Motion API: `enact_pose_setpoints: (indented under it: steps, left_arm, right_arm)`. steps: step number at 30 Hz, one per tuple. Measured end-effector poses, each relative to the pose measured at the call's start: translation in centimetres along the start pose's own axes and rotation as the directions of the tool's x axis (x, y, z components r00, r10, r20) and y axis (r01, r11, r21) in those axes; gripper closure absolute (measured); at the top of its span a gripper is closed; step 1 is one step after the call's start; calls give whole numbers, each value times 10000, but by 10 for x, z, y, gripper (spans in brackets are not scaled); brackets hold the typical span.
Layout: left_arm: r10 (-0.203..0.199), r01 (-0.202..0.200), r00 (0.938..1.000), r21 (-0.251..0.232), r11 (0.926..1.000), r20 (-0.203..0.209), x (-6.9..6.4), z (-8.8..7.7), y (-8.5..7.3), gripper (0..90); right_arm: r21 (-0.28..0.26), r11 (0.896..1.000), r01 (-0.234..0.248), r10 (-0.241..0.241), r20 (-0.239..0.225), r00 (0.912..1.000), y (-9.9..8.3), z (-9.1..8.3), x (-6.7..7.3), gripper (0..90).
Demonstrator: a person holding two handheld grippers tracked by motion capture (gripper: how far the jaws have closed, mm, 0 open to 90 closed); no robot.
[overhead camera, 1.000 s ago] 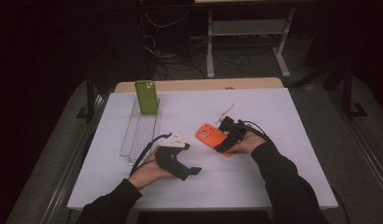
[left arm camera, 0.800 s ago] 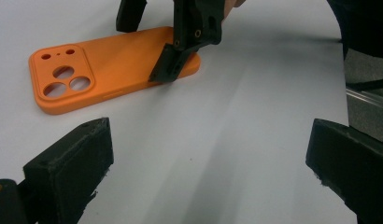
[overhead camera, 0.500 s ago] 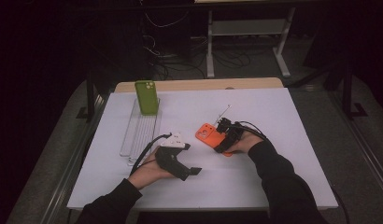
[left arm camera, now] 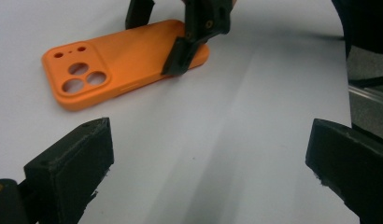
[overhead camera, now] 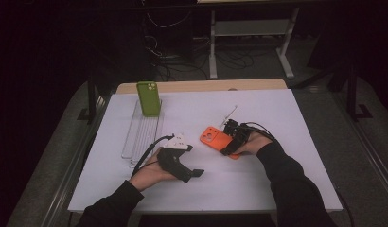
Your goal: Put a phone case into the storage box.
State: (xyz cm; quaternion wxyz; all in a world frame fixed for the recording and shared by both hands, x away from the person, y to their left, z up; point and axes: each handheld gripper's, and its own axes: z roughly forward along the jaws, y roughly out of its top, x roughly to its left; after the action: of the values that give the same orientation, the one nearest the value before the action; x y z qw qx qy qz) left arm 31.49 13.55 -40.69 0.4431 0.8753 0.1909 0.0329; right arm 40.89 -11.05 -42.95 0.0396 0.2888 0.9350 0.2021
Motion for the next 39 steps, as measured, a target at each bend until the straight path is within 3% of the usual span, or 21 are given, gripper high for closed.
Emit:
enact_pose_setpoints:
  steps: [4,5,12,15,16,18,23,26,28,30,35,37,39]
  left_arm:
    - [487,-498,9986,515,9974,229,-2,-2,10,5]
    - [545,-561,9981,597,9966,280,-2,-3,12,5]
    - [1101,-1159,9919,968,9885,640,2,-12,30,5]
    - [1684,-1748,9841,1411,9744,562,2,-12,35,4]
    - [2020,-2101,9771,1562,9651,664,3,-13,37,5]
    - [2065,-2177,9748,1560,9635,847,4,-13,39,5]
    - [2153,-2318,9689,1438,9621,1220,5,-11,43,5]
    - [2376,-2561,9619,1410,9563,1353,8,-13,48,5]
    - [2315,-2497,9634,1385,9584,1351,12,-15,51,5]
    - [2369,-2562,9614,1414,9562,1397,17,-16,55,5]
    - [2398,-2623,9562,1279,9565,1680,22,-15,60,5]
    - [2624,-2884,9478,1358,9478,1813,22,-12,61,4]
    - [2638,-2935,9457,1502,9441,1898,22,-9,61,5]
  right_arm:
    - [-178,9995,271,-272,-86,9996,-6,-11,0,154]
    - [-238,9981,568,-570,-89,9983,-8,-13,0,155]
    - [-257,9898,1399,-1408,-389,9893,-16,-29,5,155]
    - [-203,9821,1874,-1883,-543,9806,-16,-35,9,155]
    - [-207,9798,1988,-1997,-621,9779,-15,-38,10,154]
    - [-397,9760,2140,-2167,-839,9726,-14,-43,13,155]
    - [-628,9583,2787,-2843,-1104,9524,-10,-56,21,155]
    - [-469,9464,3196,-3230,-1201,9387,-6,-62,29,155]
    - [-373,9390,3420,-3440,-1185,9315,-4,-64,33,155]
    - [-415,9306,3636,-3658,-1315,9214,-2,-66,36,155]
    - [-501,9160,3979,-4009,-1402,9053,3,-68,42,155]
    - [-515,9097,4120,-4149,-1492,8976,5,-68,45,155]
    - [-501,9025,4278,-4302,-1549,8893,6,-68,47,154]
